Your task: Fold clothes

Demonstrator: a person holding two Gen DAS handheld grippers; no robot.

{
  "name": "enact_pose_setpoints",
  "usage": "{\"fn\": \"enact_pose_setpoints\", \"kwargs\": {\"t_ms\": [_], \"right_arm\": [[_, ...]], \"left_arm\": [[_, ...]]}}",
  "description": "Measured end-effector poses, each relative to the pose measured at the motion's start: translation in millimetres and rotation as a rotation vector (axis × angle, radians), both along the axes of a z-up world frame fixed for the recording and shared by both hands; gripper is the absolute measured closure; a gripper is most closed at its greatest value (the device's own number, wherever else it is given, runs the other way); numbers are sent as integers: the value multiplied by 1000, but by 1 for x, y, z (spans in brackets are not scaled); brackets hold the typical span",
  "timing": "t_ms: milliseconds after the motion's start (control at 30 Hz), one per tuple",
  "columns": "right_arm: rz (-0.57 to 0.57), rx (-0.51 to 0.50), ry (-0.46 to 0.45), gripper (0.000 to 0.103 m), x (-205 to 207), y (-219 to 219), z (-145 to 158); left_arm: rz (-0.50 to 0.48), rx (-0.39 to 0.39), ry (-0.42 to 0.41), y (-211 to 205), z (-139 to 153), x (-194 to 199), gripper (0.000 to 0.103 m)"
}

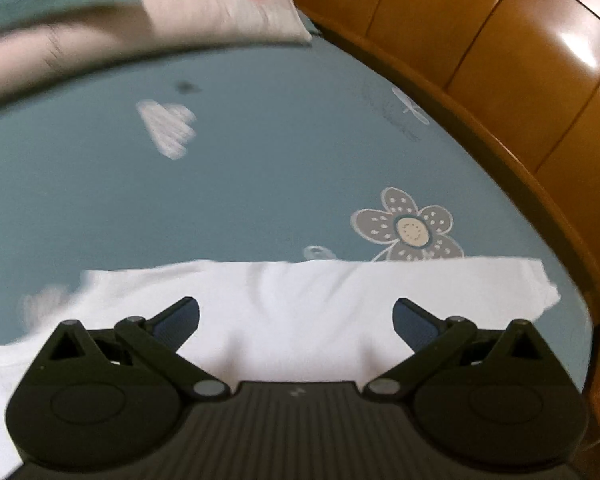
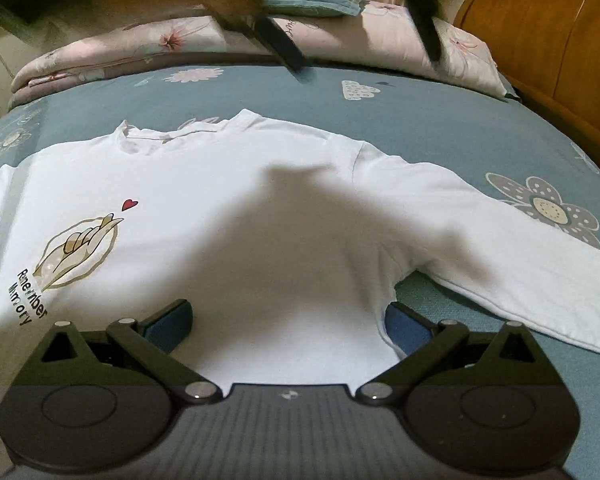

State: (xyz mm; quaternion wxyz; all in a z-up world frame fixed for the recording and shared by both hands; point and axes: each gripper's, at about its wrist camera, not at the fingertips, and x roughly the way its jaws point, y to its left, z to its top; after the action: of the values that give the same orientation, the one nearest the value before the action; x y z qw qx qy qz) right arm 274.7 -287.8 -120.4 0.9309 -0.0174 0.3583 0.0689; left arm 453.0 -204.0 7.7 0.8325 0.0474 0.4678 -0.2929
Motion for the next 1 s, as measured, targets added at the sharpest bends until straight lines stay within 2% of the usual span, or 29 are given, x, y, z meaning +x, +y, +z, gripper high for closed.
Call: {"fn": "enact_pose_setpoints", "kwargs": {"t_ms": [333, 400, 500, 600, 700, 867, 933, 1000], "right_arm": [[-12, 0, -8, 0, 2, 1, 0], [-17, -1, -11, 0, 2, 1, 0], [-22, -6, -15, 0, 2, 2, -1], [-21, -3, -18, 0, 2, 1, -1], [-24, -8, -24, 0, 2, 2, -2], [-25, -13, -29, 0, 3, 4, -3], [-24, -17, -32, 0, 2, 4, -4], [-24, -22, -34, 0, 2, 5, -4]], "left_arm": [[151, 89, -68, 111, 32, -82, 1], [222, 108, -64, 130, 9, -95, 1], [297, 159, -126, 140, -39, -116, 1], [365, 140, -126, 147, -78, -128, 1], [375, 132, -131, 150, -101, -136, 1], [375, 109, -130, 149, -117, -147, 1], [361, 130, -162, 146, -122, -153, 1], [377, 117, -183, 147, -124, -158, 1]]}}
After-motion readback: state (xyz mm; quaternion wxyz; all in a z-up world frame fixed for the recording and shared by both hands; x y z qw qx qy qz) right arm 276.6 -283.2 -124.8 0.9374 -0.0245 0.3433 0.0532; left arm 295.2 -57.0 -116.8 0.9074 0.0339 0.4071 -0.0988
